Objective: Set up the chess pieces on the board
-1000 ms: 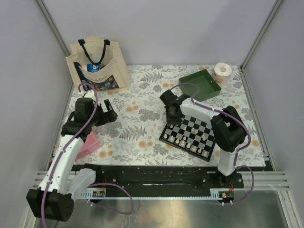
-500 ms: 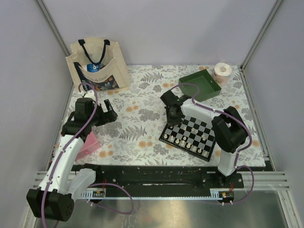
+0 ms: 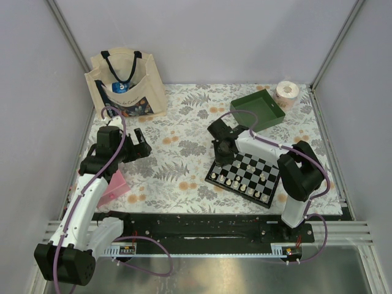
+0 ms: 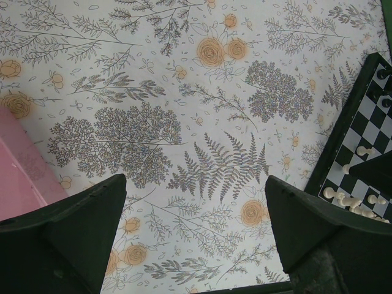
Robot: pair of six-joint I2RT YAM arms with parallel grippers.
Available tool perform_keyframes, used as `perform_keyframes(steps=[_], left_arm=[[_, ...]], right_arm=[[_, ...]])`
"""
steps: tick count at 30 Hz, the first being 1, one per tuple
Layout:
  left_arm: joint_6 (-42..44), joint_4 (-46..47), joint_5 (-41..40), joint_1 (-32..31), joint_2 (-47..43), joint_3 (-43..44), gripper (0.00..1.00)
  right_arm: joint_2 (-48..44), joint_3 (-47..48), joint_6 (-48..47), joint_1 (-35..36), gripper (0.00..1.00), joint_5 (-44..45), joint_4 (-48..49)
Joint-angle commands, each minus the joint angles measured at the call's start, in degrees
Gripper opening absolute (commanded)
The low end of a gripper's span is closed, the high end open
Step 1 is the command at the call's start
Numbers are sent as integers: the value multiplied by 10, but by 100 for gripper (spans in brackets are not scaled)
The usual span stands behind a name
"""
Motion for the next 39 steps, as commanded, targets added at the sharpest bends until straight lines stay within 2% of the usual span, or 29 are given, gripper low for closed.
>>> perform_keyframes(steps=[1,28,33,39], left_arm=[[4,21,9,3,2,-1,99],[5,19,9,5,-2,0,99],[4,20,10,5,-2,0,99],[4,19,12,6,-1,0,99]], right_arm=[[-12,15,0,12,15,-11,7],[14,20,-7,24,18,-8,-13],[17,16,-11,25,23,-21,-6],[10,15,-11,25,33,-14,-7]])
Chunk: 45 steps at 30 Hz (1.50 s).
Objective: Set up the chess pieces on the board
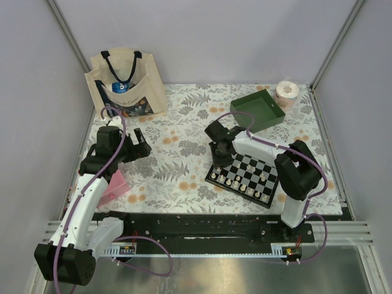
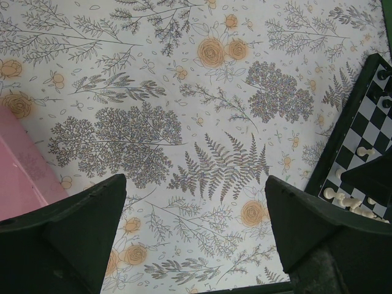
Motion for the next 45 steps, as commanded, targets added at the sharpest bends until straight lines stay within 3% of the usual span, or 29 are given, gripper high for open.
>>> perform_keyframes(steps=[1,11,17,33,45], left_arm=[[4,21,12,4,0,0,99],[4,20,11,5,-2,0,99],[5,19,12,5,-2,0,99],[4,21,11,5,-2,0,99],[4,20,11,5,-1,-1,99]], right_arm=[[-5,10,-7,8,34,-1,-3],[-52,42,-16,0,36,52,-31],[-75,35,-16,-48,42,73,-31],[9,58,-40,-72,43,58,-28],[27,63,-46,-74,32,59,-27]])
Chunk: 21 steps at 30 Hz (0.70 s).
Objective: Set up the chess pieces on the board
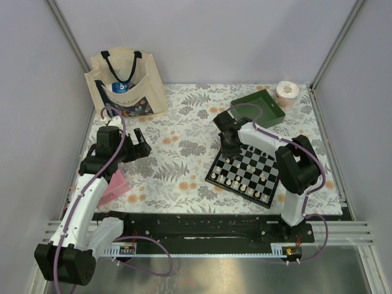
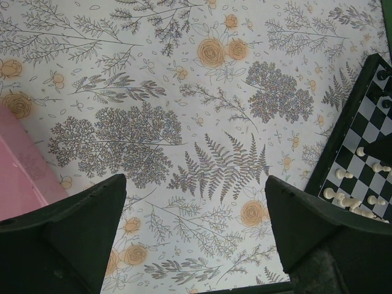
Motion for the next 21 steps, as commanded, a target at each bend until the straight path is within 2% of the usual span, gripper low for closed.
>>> perform_keyframes(steps=[1,6,11,13,14,21], left_arm=[[4,20,10,3,-1,0,99],[4,20,12,3,1,0,99],[5,20,12,3,0,0,99],[4,20,12,4,1,0,99],[5,20,12,4,0,0,99],[4,20,13,4,1,0,99]], right_arm=[[-3,18,-10,-4,31,4,2],[3,14,-9,-7,26,8,-1],[-7,2,-9,-6,13,-6,2],[-17,-2,-8,-6,12,-9,4],[-22,-4,-9,-5,8,-15,5],[-80,-50,12,-1,9,-32,11]])
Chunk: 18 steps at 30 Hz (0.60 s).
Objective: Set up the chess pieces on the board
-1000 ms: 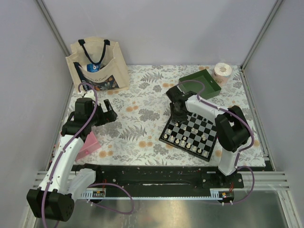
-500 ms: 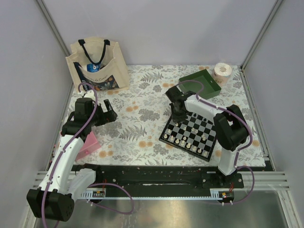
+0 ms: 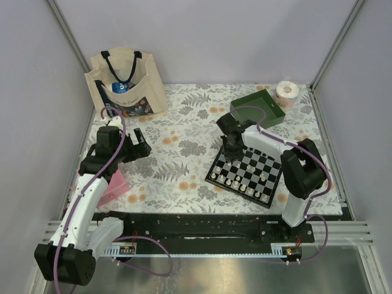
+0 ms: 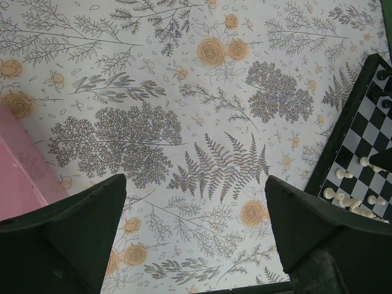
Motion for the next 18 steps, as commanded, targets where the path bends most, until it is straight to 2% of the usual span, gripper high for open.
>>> perform_keyframes(steps=[1,7,18], left_arm=[[4,21,13,4,1,0,99],[3,21,17,4,2,0,99],[3,23,22,4,-1,0,99]], right_arm=[[-59,-28,14,3,9,-18,5],[-73,-47,19,24,9,-26,6],[-46,-37,37,57,11,-9,4]])
